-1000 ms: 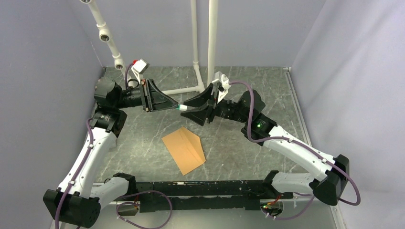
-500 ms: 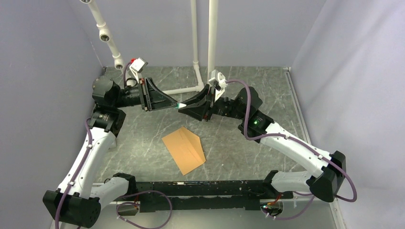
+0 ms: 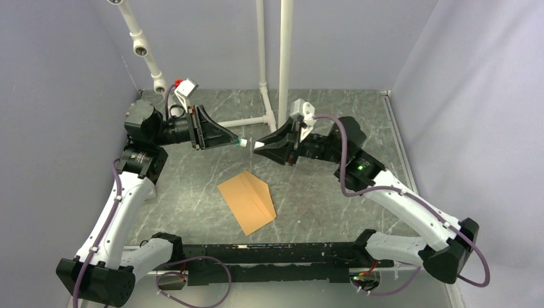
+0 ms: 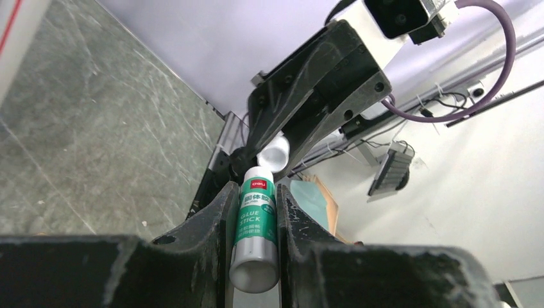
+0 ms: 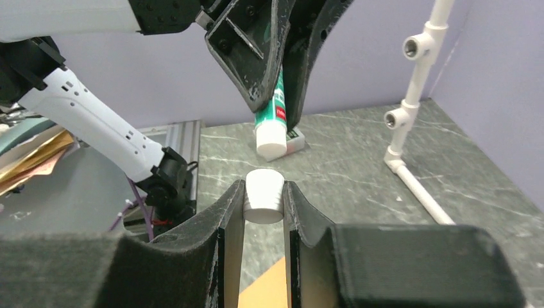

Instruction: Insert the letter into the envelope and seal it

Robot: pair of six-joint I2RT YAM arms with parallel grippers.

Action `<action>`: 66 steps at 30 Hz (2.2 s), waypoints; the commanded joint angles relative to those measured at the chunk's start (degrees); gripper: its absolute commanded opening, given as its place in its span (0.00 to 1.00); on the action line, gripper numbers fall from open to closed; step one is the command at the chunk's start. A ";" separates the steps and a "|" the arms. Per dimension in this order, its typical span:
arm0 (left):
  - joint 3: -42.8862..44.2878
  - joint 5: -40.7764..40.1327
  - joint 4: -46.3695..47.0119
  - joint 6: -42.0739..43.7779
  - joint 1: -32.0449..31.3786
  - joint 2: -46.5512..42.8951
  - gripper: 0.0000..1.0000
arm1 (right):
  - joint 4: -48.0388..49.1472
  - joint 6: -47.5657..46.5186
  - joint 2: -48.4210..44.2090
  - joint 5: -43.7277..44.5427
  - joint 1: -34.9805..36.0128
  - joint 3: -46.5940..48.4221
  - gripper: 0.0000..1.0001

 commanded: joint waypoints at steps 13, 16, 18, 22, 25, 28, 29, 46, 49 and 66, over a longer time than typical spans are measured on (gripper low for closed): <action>7.01 -18.63 -27.27 23.06 0.91 -0.39 0.02 | -29.46 12.93 -3.65 22.62 -12.46 3.16 0.00; 5.84 -20.83 -28.55 24.50 0.91 -0.62 0.02 | -43.05 21.41 3.67 25.02 -20.56 7.12 0.00; 5.31 -21.11 -28.83 24.88 0.91 -0.50 0.02 | -49.95 23.12 8.16 27.17 -23.55 8.27 0.00; 5.05 -21.22 -30.20 26.19 0.91 0.11 0.02 | -58.08 23.23 15.30 29.77 -25.62 8.02 0.00; 4.50 -21.32 -30.73 26.85 0.86 0.12 0.02 | -62.01 22.85 20.80 32.34 -26.60 7.19 0.00; 3.04 -20.99 -30.40 27.03 0.90 -0.19 0.02 | -64.45 21.76 26.65 37.31 -26.95 6.81 0.00; 2.54 -21.02 -30.25 27.13 0.91 -0.38 0.02 | -64.68 21.25 28.33 37.51 -27.23 6.77 0.00; 2.89 -17.40 -33.21 31.56 0.87 4.94 0.02 | -57.76 15.14 43.59 34.62 -29.19 9.64 0.05; 2.72 -17.12 -33.56 31.88 0.91 5.34 0.02 | -57.72 15.22 43.90 34.76 -29.21 9.16 0.13; 2.08 -15.08 -31.10 29.07 0.82 5.93 0.02 | -58.35 15.13 28.64 33.32 -29.06 12.23 0.63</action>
